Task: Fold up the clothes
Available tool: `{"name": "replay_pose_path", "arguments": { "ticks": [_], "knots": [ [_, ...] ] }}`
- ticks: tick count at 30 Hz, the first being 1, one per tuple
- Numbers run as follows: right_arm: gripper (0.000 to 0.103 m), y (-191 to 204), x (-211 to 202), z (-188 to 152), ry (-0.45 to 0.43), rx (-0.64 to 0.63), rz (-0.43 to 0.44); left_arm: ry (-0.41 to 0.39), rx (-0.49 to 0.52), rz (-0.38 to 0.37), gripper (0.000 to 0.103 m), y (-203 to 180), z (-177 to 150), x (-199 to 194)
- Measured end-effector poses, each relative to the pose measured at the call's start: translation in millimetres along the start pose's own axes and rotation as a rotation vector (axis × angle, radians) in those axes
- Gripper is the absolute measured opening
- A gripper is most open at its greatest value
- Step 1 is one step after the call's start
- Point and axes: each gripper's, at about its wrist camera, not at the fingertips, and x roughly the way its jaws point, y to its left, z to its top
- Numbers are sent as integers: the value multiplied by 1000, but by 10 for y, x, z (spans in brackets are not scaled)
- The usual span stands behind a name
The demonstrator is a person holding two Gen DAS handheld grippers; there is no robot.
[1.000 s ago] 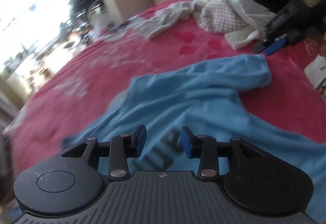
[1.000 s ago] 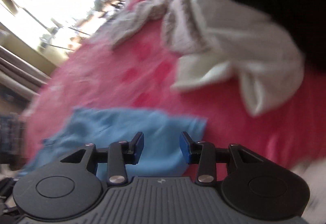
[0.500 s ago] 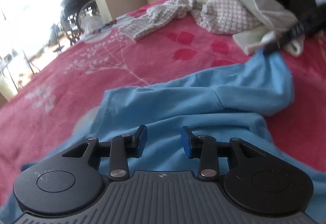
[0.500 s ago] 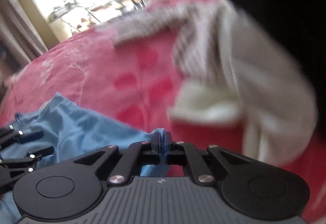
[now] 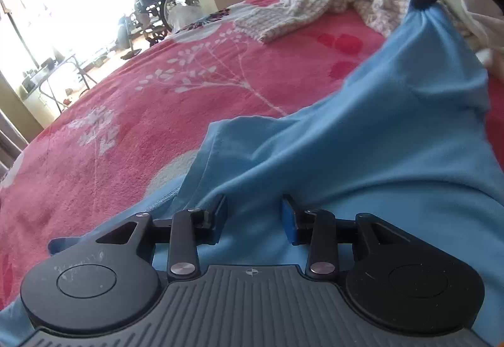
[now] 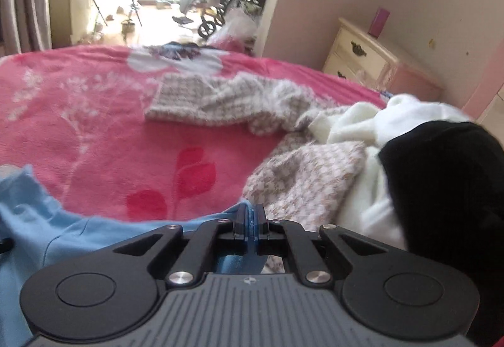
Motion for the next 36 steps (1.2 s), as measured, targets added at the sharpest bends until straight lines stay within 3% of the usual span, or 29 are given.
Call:
{"name": "replay_pose_path", "arguments": {
  "ticks": [4, 7, 9, 11, 16, 18, 22, 29, 31, 36],
  "knots": [
    [19, -2, 90, -102, -44, 12, -102, -12, -21, 10, 38, 0, -12, 16],
    [28, -282, -250, -197, -176, 188, -15, -16, -23, 17, 38, -1, -9, 2],
    [29, -511, -522, -311, -189, 325, 103, -24, -19, 30, 38, 0, -4, -37],
    [29, -697, -767, -505, -124, 431, 237, -25, -33, 39, 38, 27, -2, -83],
    [29, -722, -1078, -1292, 223, 501, 526, -45, -34, 49, 37, 97, -50, -285],
    [29, -629, -1135, -1591, 309, 500, 565, -49, -30, 14, 37, 97, -84, -420],
    [32, -450, -1170, -1947, 347, 539, 594, -50, -4, -117, 37, -18, -189, -765],
    [32, -348, -730, -1722, 245, 677, 607, -42, 100, -340, 37, -496, -559, -1184],
    [32, -364, -544, -1641, 233, 742, 608, -40, 110, -372, 37, -588, -629, -1214],
    [32, -313, -167, -1581, 233, 896, 713, -42, 166, -400, 37, -715, -760, -1227]
  ]
}}
